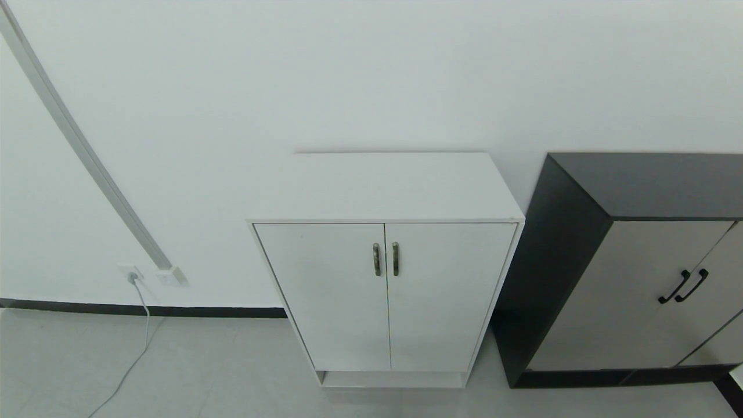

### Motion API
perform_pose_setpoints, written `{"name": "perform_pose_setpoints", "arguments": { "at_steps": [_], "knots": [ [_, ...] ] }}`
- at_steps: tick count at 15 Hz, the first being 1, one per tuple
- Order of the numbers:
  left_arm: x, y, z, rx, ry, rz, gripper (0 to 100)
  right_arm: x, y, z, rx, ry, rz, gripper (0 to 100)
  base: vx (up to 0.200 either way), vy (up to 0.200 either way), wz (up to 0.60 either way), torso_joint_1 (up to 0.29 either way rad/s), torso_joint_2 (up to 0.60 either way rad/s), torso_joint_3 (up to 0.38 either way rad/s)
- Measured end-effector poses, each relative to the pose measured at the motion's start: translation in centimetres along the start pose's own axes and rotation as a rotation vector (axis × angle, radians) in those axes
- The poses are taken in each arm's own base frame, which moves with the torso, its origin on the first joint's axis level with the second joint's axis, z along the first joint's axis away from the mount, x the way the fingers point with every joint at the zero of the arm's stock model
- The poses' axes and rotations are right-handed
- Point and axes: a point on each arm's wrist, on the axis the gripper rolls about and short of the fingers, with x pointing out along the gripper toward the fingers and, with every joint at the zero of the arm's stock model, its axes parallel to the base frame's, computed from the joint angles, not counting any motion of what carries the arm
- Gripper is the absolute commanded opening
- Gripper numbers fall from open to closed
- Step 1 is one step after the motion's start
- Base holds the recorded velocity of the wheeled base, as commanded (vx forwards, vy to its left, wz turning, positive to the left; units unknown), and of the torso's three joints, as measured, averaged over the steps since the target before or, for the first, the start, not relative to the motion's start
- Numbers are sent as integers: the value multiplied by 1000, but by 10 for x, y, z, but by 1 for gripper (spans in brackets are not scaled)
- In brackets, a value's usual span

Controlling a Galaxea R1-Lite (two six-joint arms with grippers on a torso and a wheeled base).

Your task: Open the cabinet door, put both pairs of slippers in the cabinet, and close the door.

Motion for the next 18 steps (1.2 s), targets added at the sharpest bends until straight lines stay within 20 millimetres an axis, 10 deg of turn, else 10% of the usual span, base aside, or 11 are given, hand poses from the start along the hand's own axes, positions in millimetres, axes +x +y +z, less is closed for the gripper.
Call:
{"name": "perform_pose_setpoints", "arguments": {
  "at_steps": [18],
  "knots": [
    [0, 0, 0, 2, 0, 2, 0, -8, 0, -3, 76, -110, -7, 0, 0, 0, 0, 0, 0, 0]
  ]
}}
